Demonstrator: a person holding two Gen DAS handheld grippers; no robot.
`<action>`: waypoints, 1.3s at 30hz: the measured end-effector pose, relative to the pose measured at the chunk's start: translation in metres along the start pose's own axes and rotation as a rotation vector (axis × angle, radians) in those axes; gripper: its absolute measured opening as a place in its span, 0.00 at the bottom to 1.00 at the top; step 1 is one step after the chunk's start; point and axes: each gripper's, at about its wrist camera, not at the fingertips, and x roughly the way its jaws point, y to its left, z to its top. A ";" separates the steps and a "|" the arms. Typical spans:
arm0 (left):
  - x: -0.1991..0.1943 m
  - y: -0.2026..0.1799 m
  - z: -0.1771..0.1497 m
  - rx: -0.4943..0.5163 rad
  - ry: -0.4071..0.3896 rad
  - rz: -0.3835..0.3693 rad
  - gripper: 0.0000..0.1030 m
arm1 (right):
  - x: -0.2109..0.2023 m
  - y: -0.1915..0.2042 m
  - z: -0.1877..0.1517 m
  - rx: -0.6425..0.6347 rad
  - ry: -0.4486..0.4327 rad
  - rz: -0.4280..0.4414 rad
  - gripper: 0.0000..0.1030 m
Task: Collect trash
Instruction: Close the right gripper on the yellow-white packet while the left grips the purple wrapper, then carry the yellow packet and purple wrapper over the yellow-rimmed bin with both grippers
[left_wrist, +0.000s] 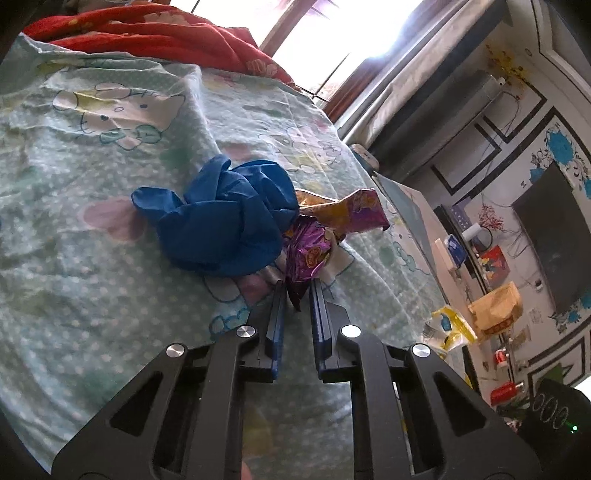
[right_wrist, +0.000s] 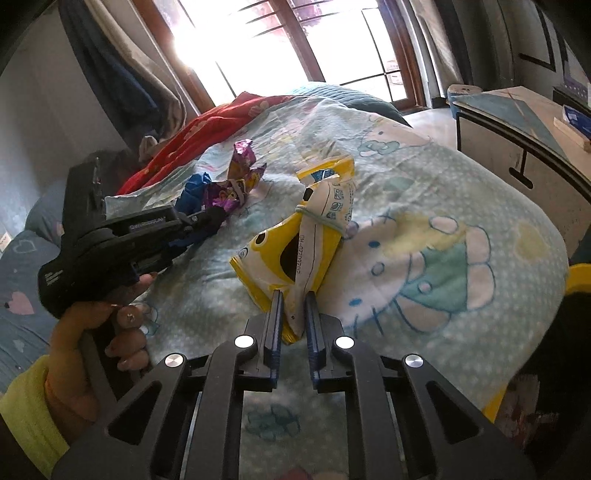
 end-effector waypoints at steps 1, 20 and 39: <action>0.000 -0.001 -0.001 0.006 0.001 -0.002 0.07 | -0.001 -0.001 -0.001 0.002 0.001 0.000 0.11; -0.022 -0.045 -0.049 0.228 0.058 -0.033 0.05 | -0.034 -0.016 -0.003 0.019 -0.030 -0.056 0.08; -0.047 -0.094 -0.075 0.356 0.031 -0.110 0.05 | -0.089 -0.042 0.000 0.053 -0.130 -0.103 0.07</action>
